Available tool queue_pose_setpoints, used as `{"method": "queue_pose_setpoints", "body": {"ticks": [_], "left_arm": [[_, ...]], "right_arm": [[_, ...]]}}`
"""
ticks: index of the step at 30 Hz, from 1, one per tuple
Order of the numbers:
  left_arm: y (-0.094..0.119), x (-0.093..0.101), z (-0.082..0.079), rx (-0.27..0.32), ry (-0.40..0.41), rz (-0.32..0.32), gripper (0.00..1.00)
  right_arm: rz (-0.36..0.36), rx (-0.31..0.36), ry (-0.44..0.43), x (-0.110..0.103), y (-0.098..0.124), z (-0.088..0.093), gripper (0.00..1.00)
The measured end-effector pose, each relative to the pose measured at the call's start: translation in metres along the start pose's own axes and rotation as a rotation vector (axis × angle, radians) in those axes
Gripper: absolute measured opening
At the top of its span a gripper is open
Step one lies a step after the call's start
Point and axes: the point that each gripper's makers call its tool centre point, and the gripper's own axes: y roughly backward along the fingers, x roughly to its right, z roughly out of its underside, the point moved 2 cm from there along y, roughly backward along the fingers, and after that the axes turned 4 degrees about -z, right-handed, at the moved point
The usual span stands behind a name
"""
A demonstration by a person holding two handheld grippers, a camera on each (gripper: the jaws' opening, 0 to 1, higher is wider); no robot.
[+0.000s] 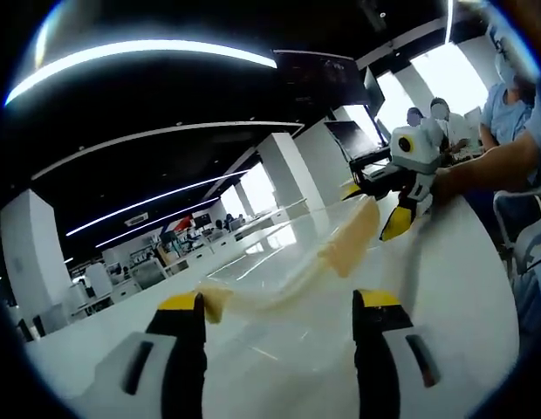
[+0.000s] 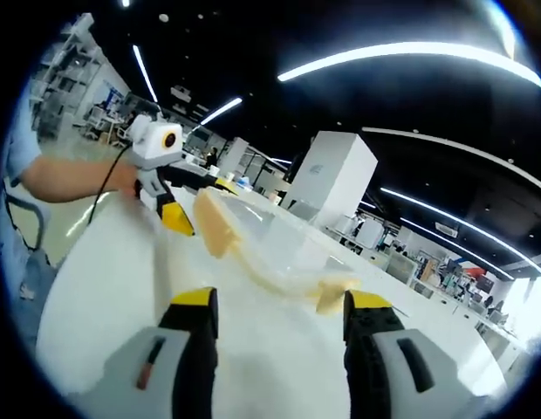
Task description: Snap each plastic latch of the storage box into its locked position after aligning the lid with the box until every specified latch is closed and the lid sits flush.
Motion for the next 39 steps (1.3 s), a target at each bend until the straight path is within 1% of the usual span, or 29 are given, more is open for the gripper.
{"method": "queue_pose_setpoints", "body": {"ticks": [1,8,15,18,23,28,39], "left_arm": [[0.0001,-0.0001,0.0001,-0.001,-0.002,0.000,0.68],[0.0013,-0.0001,-0.0005,-0.013,0.005,-0.006,0.66],[0.0014,0.0007,-0.0003,-0.020,0.018,-0.014,0.65],[0.0011,0.0023,-0.0003,-0.034,0.021,-0.019,0.64],[0.0007,0.0031,0.0002,-0.043,0.021,-0.021,0.64],[0.0008,0.0046,0.0002,-0.049,0.039,-0.023,0.63],[0.0004,0.0047,-0.0002,-0.051,0.043,-0.026,0.63]], "right_arm": [[0.000,0.001,0.000,-0.0043,0.0010,-0.0010,0.56],[0.000,-0.001,-0.004,-0.0089,0.0034,-0.0029,0.55],[0.001,-0.006,-0.004,-0.0073,0.0027,-0.0029,0.55],[0.001,-0.007,-0.006,-0.0068,0.0022,-0.0024,0.55],[0.001,-0.008,-0.009,-0.0027,0.0013,-0.0018,0.54],[0.001,-0.009,-0.009,0.0004,0.0005,-0.0014,0.54],[0.003,-0.009,-0.006,-0.0050,0.0024,-0.0016,0.53]]}}
